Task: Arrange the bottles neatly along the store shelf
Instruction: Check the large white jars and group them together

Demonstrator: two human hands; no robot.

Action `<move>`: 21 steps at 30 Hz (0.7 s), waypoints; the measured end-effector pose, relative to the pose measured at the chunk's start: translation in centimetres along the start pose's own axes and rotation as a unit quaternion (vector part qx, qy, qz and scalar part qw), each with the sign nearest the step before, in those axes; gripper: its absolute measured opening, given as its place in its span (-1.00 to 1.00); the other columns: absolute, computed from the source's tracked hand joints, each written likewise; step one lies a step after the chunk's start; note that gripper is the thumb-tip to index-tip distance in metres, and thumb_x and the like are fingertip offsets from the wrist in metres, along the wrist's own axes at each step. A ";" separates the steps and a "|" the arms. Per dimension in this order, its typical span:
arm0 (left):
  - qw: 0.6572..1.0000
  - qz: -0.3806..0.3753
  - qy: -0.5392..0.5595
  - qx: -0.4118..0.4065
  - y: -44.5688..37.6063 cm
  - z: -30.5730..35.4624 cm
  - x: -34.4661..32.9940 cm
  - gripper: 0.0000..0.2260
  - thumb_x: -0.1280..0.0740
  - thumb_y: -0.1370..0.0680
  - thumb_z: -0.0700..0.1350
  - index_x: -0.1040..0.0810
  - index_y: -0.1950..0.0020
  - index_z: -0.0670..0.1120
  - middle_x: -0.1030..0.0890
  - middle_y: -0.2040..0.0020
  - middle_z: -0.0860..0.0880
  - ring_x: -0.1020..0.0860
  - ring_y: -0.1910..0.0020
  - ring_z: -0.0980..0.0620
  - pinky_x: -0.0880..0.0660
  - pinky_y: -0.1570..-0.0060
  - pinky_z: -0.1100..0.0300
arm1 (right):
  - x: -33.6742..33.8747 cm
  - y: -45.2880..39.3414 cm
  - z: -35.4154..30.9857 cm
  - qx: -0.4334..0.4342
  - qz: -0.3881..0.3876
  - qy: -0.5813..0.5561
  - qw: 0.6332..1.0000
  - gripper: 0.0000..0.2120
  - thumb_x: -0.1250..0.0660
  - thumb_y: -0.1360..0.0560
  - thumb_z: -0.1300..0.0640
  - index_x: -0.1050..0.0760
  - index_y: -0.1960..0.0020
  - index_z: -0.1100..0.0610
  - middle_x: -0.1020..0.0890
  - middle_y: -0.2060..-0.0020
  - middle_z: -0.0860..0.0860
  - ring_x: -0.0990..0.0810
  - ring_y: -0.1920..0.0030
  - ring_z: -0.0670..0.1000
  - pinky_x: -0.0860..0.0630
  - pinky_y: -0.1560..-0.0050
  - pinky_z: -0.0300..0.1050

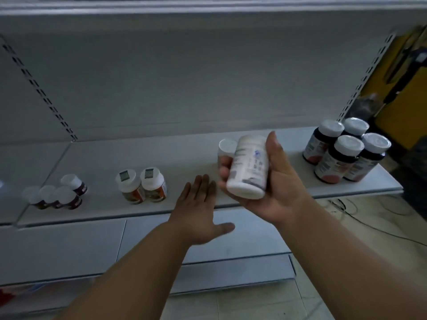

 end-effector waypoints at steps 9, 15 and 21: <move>0.999 0.037 0.018 -0.010 -0.3 -0.1 0.1 -0.01 0.02 -0.36 0.60 0.28 -0.60 0.09 0.31 -0.60 -0.02 0.39 -0.54 -0.01 0.26 -0.53 -0.07 | -1.3 2.0 2.2 -0.059 -0.084 0.009 0.995 -0.27 -0.55 -0.25 0.02 -0.44 -0.31 0.32 -0.60 0.00 0.29 -0.63 0.01 0.30 -0.59 0.00 0.20; 0.999 0.037 0.025 -0.008 -0.7 -0.3 -0.1 0.01 0.12 -0.29 0.61 0.27 -0.59 0.11 0.30 -0.61 -0.02 0.36 -0.55 -0.03 0.26 -0.52 -0.08 | -0.8 2.1 3.2 -0.085 -0.046 0.007 0.995 -0.28 -0.52 -0.27 -0.21 -0.51 -0.22 0.26 -0.59 0.02 0.26 -0.63 0.21 0.21 -0.60 0.20 0.06; 0.999 0.029 0.020 -0.009 -0.8 -0.2 -0.1 0.02 0.16 -0.27 0.60 0.31 -0.59 0.08 0.34 -0.59 -0.03 0.40 -0.53 -0.04 0.26 -0.52 -0.10 | -1.1 1.8 3.4 -0.086 -0.084 0.018 0.993 -0.29 -0.48 -0.30 0.00 -0.41 -0.34 0.33 -0.61 0.05 0.22 -0.62 0.10 0.21 -0.58 0.04 0.13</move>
Point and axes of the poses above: each hand's wrist, its own y-axis away from the middle knuckle, its own x-axis out of the back of the hand, z = x × y, the point moved 10 cm from there along -y, towards the middle knuckle
